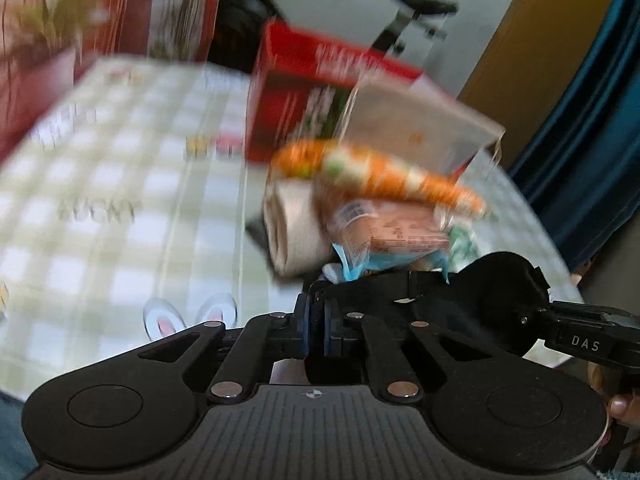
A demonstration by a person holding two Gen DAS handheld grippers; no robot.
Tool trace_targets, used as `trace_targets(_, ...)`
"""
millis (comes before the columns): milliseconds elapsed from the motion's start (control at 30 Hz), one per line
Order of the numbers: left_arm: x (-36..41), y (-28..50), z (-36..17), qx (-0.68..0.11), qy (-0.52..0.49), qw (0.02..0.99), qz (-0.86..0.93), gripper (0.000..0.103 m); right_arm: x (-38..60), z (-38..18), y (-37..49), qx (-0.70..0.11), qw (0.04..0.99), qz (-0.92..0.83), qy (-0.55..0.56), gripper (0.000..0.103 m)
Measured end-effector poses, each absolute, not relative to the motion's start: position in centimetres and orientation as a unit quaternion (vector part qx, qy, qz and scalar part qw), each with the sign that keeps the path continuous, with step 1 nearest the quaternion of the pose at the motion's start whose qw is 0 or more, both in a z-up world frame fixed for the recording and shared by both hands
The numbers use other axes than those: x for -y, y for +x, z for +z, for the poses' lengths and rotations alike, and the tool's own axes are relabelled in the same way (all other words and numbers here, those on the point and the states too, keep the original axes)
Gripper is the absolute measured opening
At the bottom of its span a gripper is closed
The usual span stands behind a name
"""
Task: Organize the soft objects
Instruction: 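Lift the black eye mask with both grippers and carry it over the red box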
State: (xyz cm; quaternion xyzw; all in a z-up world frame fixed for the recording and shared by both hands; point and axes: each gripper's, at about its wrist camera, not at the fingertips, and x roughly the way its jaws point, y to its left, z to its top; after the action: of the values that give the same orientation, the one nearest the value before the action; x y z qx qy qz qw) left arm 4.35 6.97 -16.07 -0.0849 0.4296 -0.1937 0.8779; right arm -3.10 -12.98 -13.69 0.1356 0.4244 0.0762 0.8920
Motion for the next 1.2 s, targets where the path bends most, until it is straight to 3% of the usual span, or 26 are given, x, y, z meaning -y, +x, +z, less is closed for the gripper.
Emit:
trace_targets(300,-6.6,3.1,-8.5,-0.298,-0.035,0.933,-0.196,0.007,13.2,-7.6,-1.5,-0.352,0.924,0.103,0.104,0.009)
trace_targets(600,-3.8,9.1,-4.5,-0.257,-0.017,0.948,-0.186,0.007,13.8,-4.1,5.7,-0.303,0.945,0.111,0.059,0.009)
trace_targets(833,-0.3,16.0,-3.4,-0.242,0.011,0.954,-0.176,0.007,15.9,-5.6,14.3,-0.296,0.948,0.099,0.056,0.009)
trace_targets(1200,1.8,23.5,-8.0,-0.309,0.011,0.938,-0.16,0.007,20.0,-11.5,20.3,-0.344,0.931,0.072,0.102,0.011)
